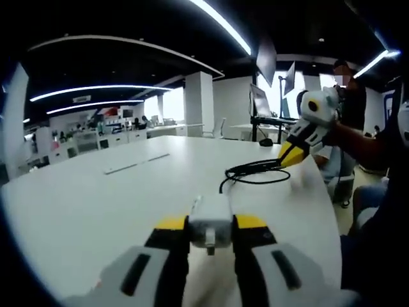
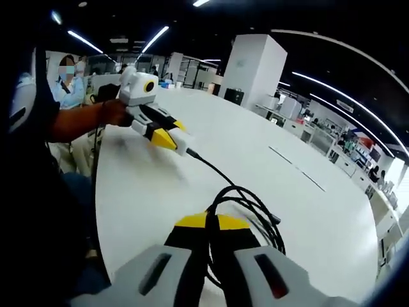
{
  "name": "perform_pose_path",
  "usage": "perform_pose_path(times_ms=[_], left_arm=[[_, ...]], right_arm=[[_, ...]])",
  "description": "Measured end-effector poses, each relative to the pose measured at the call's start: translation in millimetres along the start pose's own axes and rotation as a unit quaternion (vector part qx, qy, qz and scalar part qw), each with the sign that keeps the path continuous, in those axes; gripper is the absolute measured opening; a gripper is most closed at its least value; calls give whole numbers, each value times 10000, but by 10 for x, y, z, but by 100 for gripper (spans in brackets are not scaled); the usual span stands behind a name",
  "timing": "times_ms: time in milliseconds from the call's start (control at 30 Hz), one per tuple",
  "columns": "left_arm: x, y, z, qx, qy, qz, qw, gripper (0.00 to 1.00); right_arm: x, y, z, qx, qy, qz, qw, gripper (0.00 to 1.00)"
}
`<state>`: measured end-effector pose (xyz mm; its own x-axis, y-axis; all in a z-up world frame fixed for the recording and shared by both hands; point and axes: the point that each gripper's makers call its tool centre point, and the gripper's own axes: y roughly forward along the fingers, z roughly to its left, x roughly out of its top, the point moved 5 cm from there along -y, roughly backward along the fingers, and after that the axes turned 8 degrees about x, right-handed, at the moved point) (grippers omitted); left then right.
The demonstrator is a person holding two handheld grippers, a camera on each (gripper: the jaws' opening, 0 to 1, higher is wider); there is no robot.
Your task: Plug the desk Type‑C cable into the charger adapter.
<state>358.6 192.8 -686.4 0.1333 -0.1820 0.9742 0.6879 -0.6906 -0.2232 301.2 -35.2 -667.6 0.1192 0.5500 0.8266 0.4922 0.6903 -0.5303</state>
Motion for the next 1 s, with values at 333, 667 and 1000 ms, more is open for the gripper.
perform_pose_path(times_ms=[333, 667, 1000], left_arm=[[93, 103, 109, 99, -17, -101, 9999, 23], [116, 206, 263, 199, -59, -133, 9997, 23], [106, 317, 410, 297, -106, -84, 9995, 23]], right_arm=[[87, 112, -133, -95, -69, -76, 9999, 0], [167, 251, -264, -148, -87, -138, 9998, 0], [197, 416, -402, -140, -33, -168, 9998, 0]])
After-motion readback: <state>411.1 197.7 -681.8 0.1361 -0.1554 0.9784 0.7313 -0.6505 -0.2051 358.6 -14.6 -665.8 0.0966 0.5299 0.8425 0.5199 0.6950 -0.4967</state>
